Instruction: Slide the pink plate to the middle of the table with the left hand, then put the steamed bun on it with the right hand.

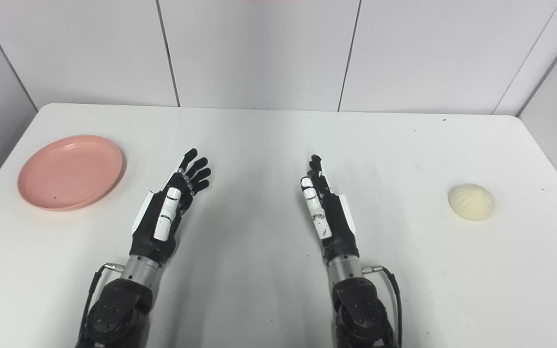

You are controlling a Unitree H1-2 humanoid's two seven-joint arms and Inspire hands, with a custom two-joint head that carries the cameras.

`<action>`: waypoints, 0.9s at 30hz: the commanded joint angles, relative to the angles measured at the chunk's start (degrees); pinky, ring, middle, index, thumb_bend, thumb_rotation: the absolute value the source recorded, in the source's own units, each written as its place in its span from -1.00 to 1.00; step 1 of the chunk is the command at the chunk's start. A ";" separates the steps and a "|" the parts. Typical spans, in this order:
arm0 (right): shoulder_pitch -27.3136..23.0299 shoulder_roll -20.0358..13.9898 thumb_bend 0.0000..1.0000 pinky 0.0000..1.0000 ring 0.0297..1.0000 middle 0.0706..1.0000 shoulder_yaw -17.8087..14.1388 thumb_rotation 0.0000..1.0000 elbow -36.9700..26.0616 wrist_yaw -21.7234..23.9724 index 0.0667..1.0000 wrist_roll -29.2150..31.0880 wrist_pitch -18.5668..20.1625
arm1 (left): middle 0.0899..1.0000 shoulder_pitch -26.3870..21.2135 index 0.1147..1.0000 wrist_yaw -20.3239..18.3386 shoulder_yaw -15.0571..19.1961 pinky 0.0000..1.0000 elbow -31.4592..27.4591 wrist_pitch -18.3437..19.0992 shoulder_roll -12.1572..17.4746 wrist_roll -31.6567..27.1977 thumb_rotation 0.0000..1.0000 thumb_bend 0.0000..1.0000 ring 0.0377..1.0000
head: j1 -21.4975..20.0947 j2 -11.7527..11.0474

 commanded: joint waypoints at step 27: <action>1.90 -3.39 -0.54 1.00 0.99 1.00 -1.85 1.00 2.00 3.21 1.00 4.17 -2.58 | 0.88 3.79 0.88 2.90 -2.07 0.82 10.01 -1.50 -3.23 4.63 1.00 0.09 0.83 | 16.70 -5.87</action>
